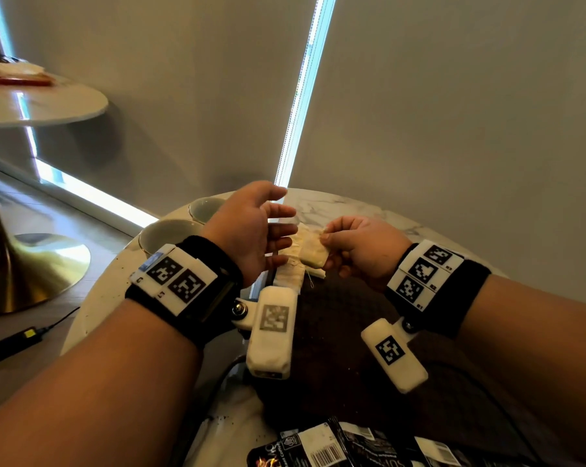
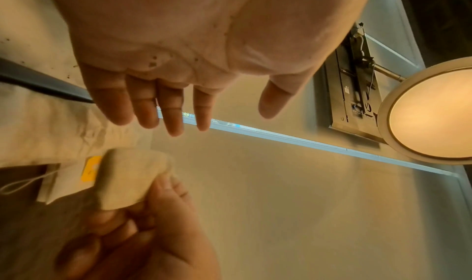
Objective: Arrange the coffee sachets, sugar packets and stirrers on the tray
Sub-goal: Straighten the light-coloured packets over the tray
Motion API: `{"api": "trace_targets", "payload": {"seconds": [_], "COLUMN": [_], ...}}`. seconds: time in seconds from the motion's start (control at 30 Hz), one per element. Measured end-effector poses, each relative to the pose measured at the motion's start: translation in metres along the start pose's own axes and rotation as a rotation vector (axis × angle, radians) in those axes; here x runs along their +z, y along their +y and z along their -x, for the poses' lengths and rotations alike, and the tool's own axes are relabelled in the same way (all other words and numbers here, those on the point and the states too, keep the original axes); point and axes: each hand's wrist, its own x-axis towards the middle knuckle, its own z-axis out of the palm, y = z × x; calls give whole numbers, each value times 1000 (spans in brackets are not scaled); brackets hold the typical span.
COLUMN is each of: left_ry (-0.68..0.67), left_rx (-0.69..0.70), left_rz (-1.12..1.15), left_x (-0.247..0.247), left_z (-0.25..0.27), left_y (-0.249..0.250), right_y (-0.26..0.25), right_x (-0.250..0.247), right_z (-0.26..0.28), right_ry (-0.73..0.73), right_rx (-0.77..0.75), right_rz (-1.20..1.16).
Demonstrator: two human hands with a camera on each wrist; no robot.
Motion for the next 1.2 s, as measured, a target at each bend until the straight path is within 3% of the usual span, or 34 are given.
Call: {"api": "trace_targets", "payload": {"seconds": [0.3,0.5,0.73,0.93,1.1,1.2], "left_ry": [-53,-17,46,-60,-40,-34], "left_rx": [-77,-111,-51,-203,-261,-264], "left_rz": [-19,-42,-48,-50,-80,-69], "left_x": [-5,-1,2,5,5,5], "left_z": [-2,0,-2,1,0,-2], "left_y": [-2,-2,-1,-1,-2,-3], "right_y": [0,-3,-3,1,-1,1], "right_x": [23,33,36,35,21,15], "right_z": [-1,0,-3,-3,2,7], "right_ry": [-180,-211,-124,-141,-105,-196], "right_rx": [135,227,262,277,251,207], "right_rz": [271,277,250,170,173,86]}}
